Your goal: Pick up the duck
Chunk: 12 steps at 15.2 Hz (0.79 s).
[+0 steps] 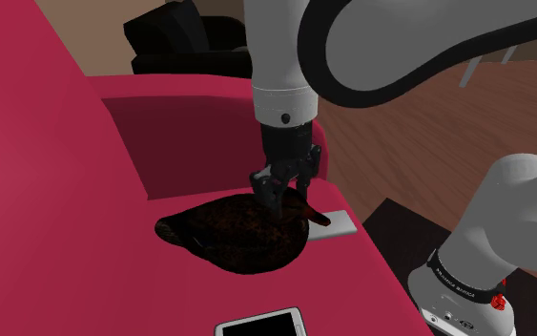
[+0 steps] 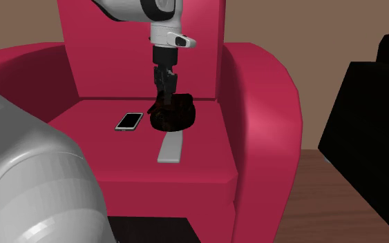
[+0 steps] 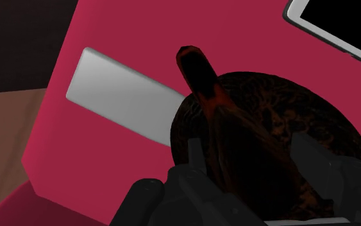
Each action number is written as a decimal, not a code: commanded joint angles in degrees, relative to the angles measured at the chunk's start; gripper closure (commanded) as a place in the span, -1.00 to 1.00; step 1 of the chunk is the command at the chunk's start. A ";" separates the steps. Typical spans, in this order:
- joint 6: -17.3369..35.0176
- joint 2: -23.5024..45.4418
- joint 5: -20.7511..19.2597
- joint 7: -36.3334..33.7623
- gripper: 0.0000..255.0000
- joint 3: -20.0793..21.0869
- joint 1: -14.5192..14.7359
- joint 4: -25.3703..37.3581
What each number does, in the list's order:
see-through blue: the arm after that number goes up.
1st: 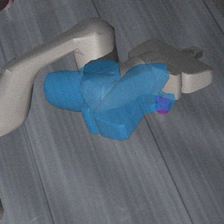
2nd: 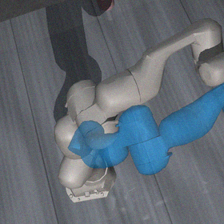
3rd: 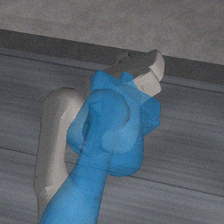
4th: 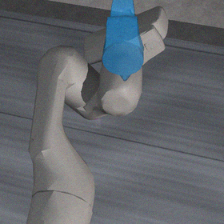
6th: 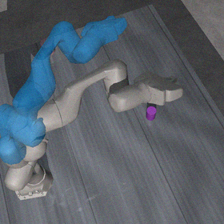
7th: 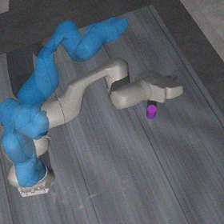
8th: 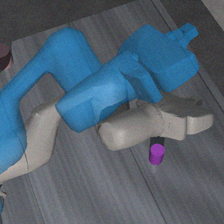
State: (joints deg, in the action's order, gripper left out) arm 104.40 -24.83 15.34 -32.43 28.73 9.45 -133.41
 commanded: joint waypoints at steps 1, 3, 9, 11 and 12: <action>0.01 0.21 -0.05 -0.12 1.00 0.04 -0.07 0.06; -1.59 -0.14 -0.16 -0.17 1.00 -0.27 -0.12 1.33; -6.28 -0.75 -0.57 -0.39 1.00 -1.11 -0.30 5.41; -7.82 -0.85 -0.72 -0.49 1.00 -1.36 -0.37 6.86; -8.59 -0.87 -0.80 -0.55 1.00 -1.49 -0.40 7.60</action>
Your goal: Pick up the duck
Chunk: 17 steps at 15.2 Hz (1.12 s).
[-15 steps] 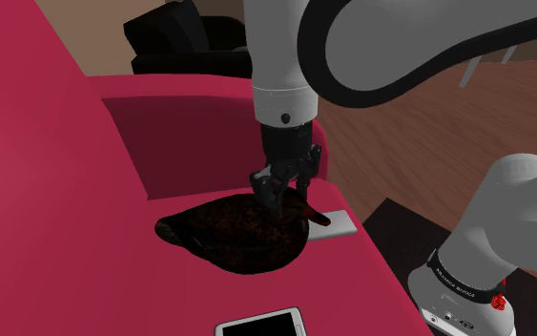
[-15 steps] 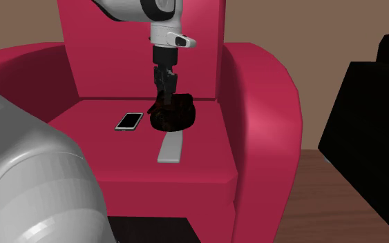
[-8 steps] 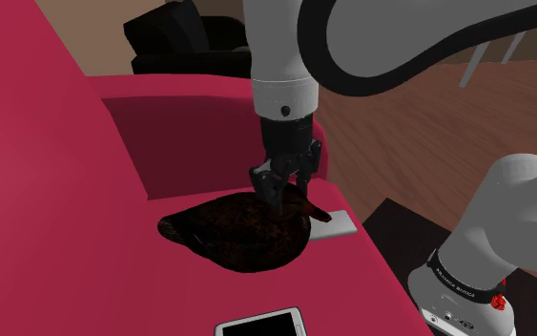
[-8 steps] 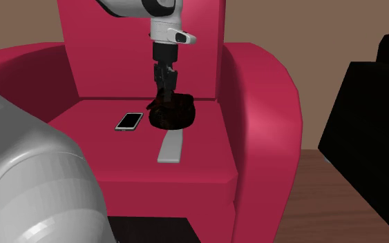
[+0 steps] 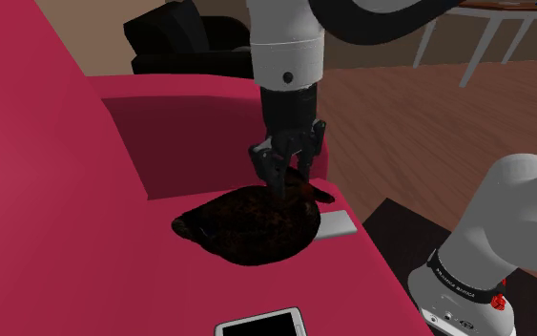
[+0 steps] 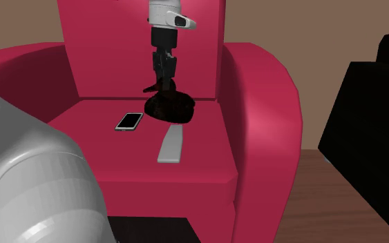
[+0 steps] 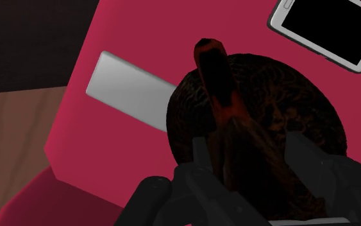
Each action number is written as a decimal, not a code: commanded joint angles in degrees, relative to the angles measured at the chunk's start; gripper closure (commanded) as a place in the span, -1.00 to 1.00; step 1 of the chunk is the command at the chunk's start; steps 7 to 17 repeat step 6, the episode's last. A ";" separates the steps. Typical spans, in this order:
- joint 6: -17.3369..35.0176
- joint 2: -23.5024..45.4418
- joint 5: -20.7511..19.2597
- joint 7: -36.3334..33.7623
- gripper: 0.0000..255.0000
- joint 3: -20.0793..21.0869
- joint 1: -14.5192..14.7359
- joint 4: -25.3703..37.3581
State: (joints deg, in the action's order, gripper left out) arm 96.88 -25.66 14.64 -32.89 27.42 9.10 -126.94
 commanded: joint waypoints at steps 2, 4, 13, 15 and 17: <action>-2.59 -0.05 -0.26 -0.20 1.00 -0.41 -0.13 2.64; -4.10 -0.01 -0.42 -0.33 1.00 -0.63 -0.21 4.19; -4.21 -0.01 -0.44 -0.34 1.00 -0.65 -0.22 4.31; -4.21 -0.01 -0.44 -0.34 1.00 -0.65 -0.22 4.31; -4.21 -0.01 -0.44 -0.34 1.00 -0.65 -0.22 4.31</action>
